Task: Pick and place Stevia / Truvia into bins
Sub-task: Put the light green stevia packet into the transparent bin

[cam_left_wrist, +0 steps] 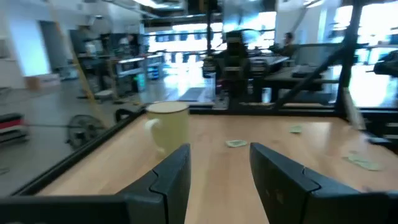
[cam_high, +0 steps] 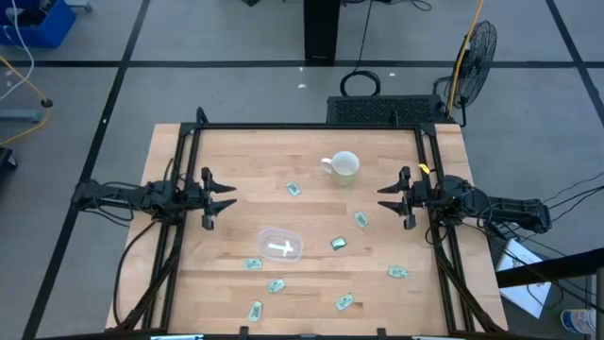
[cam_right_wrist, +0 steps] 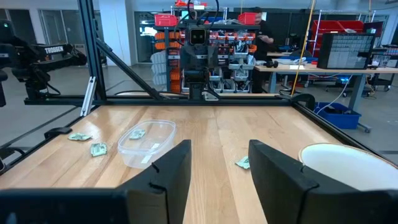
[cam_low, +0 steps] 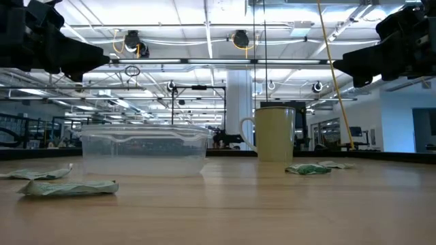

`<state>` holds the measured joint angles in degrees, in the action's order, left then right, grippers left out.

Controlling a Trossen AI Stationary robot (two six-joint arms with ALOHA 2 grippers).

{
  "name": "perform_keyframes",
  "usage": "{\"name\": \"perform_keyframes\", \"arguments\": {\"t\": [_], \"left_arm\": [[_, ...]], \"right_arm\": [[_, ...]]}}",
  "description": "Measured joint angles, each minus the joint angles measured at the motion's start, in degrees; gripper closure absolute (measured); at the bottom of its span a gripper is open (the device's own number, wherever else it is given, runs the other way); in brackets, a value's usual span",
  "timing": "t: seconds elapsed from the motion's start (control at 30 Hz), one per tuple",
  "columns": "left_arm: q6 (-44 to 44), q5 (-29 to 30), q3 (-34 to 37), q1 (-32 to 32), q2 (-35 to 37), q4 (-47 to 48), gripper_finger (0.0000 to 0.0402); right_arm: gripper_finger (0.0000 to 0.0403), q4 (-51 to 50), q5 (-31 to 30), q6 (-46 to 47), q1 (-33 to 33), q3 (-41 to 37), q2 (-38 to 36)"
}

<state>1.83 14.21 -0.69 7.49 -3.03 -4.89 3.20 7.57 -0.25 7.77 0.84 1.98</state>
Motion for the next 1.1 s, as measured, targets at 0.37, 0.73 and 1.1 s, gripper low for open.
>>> {"name": "perform_keyframes", "arguments": {"t": [0.37, 0.73, 1.1], "left_arm": [[-0.37, 1.35, 0.00, 0.00, 0.00, -0.62, 0.0231], [-3.08, 1.35, 0.02, 0.00, 0.00, -8.60, 0.0231], [-6.43, 0.90, 0.02, 0.00, 0.00, -8.91, 0.0231]], "right_arm": [[0.0248, -0.02, 0.00, 0.02, 0.00, -0.02, 0.00], [0.0248, 0.00, 0.00, 0.02, 0.01, -0.02, 0.01], [0.0248, -0.02, 0.00, 0.01, 0.00, -0.02, 0.01]]}}
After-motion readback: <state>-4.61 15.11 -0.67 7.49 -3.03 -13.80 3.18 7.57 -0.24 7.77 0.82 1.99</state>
